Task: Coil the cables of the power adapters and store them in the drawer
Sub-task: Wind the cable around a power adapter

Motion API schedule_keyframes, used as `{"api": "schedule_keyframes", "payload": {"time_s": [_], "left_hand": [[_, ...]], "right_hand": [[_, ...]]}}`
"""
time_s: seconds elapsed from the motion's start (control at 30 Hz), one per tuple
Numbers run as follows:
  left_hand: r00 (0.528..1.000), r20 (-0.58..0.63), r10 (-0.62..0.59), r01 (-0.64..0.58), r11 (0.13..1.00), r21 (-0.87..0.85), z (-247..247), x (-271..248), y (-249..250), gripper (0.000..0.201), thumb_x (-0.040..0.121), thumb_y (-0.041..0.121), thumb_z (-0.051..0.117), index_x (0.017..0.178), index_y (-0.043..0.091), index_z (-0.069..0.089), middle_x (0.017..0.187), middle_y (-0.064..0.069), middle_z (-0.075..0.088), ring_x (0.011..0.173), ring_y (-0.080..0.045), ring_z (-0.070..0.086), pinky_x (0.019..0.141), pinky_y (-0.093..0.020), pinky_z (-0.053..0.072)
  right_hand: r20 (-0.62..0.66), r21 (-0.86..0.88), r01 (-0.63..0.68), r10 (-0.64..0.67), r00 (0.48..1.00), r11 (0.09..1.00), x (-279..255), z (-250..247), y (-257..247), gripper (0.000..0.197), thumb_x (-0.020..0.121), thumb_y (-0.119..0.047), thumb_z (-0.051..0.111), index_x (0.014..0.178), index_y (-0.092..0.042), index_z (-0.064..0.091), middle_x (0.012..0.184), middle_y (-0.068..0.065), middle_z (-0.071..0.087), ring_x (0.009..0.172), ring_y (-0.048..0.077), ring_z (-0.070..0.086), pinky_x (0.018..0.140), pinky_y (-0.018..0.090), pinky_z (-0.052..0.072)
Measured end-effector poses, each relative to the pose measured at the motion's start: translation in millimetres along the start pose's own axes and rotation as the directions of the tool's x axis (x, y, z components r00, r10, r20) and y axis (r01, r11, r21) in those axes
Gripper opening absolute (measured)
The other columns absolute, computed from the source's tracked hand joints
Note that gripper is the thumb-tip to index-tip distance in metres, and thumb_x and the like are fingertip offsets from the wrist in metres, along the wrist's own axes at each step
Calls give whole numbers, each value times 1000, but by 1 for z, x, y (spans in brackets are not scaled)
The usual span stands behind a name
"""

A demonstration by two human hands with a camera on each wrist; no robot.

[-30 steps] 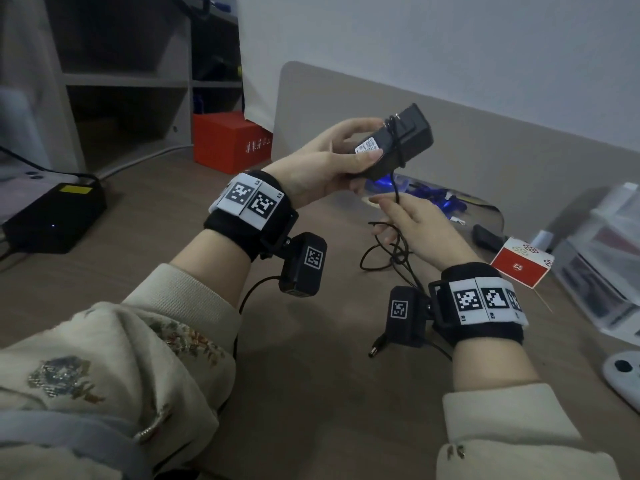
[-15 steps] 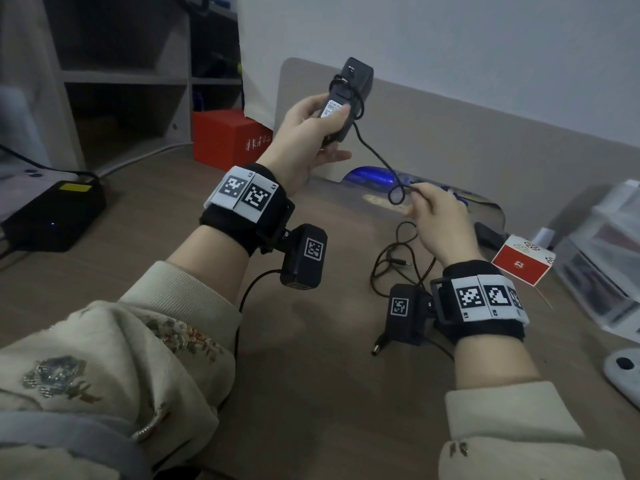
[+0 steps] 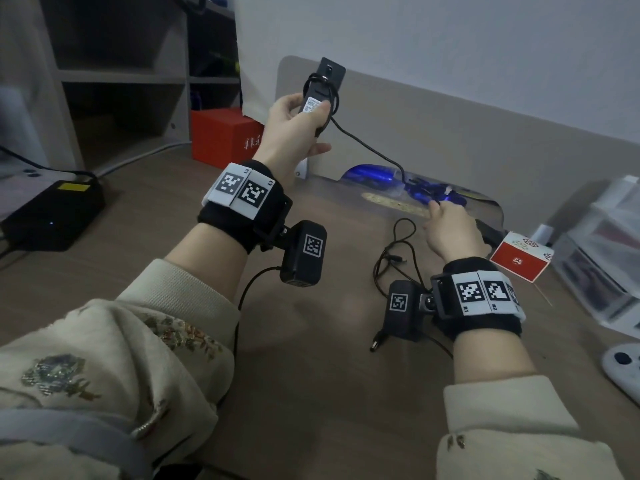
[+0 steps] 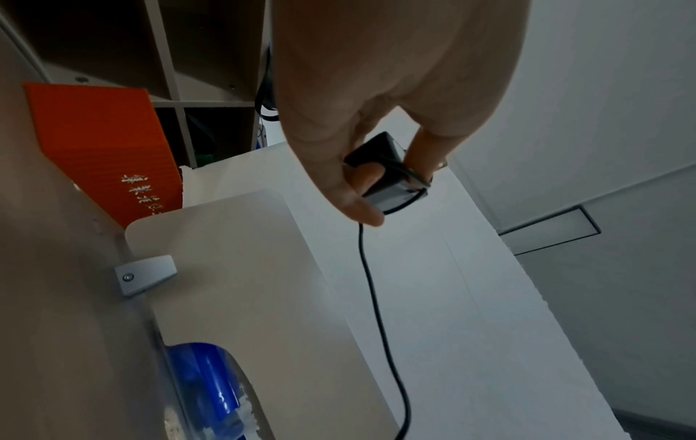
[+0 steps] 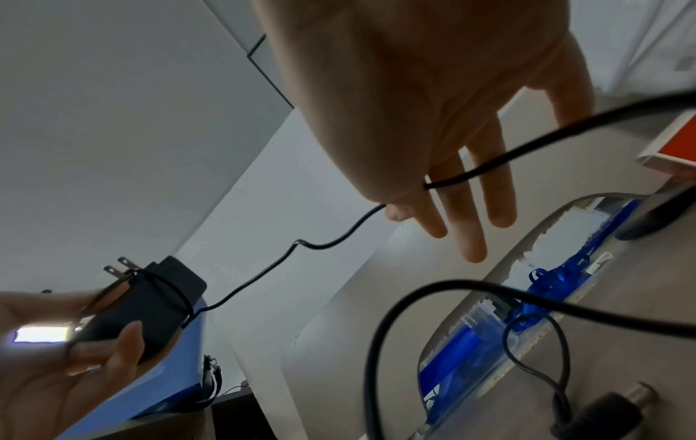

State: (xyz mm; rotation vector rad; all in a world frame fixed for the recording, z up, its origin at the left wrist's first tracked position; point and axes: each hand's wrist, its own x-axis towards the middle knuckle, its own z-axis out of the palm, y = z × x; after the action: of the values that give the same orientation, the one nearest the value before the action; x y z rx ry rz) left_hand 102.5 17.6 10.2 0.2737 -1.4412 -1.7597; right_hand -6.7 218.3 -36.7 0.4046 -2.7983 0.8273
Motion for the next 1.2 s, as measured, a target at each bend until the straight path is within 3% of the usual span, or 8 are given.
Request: {"api": "schedule_keyframes", "payload": {"time_s": [0.27,0.4,0.53,0.73,0.8,0.9,1.0,1.2], "left_hand": [[985,164,-49,15,979,201,11,-10,-5,45,95,15,62,136,3,49,97,1,58,72,-7,57,65,-25,58],[969,235,-75,10,964,266,17,-19,-5,35,95,14,62,127,3,54,97,-1,60,69,-5,60,63,-23,58],[944,313,-106,4,951,308,26,-28,-6,41,93,14,66,131,3,53,100,-4,66,71,-4,67,65,-24,58],[902,414,-127,-1,955,295,36,-37,-6,31,92,13,67,121,5,61,99,-7,70,76,-12,67,75,-36,60],[900,418,-125,0,958,286,36,-38,-5,34,92,13,67,124,4,59,97,-7,70,74,-11,68,73,-33,60],[924,371,-91,4,974,228,34,-37,-3,40,93,8,65,130,0,53,95,-8,68,72,-11,68,74,-35,62],[940,340,-39,-49,968,245,29,-34,-1,32,92,5,65,123,3,57,87,-3,67,69,-7,65,73,-36,62],[958,265,107,-236,820,521,13,-27,0,36,80,18,70,116,18,67,99,-5,73,89,-21,70,75,-40,61]], "right_hand": [[89,-44,59,-55,994,997,0,0,0,55,95,-14,41,148,-23,31,150,6,37,140,31,26,108,56,24],[-93,341,229,-210,973,912,0,1,-8,38,97,-13,41,133,-16,52,132,7,57,122,25,51,96,33,39],[-66,561,355,-387,920,748,-11,3,-28,32,99,-22,52,131,-14,56,117,-2,62,104,5,56,92,15,43],[80,611,407,-564,822,679,-19,11,-35,24,95,-20,60,112,-36,51,98,21,69,96,29,67,87,35,53],[72,657,375,-549,833,654,-20,11,-34,24,97,-9,55,116,-23,54,86,12,71,83,17,71,78,19,54],[73,622,388,-544,836,680,-17,11,-32,21,101,-4,43,116,-4,58,71,3,61,60,9,64,75,32,55],[28,582,438,-556,831,685,-15,13,-32,26,100,-6,40,106,-8,65,61,-2,48,52,5,45,58,26,40],[-8,502,508,-583,812,700,-11,13,-30,22,94,-18,53,83,-15,72,51,-12,45,54,10,41,62,32,35]]}}
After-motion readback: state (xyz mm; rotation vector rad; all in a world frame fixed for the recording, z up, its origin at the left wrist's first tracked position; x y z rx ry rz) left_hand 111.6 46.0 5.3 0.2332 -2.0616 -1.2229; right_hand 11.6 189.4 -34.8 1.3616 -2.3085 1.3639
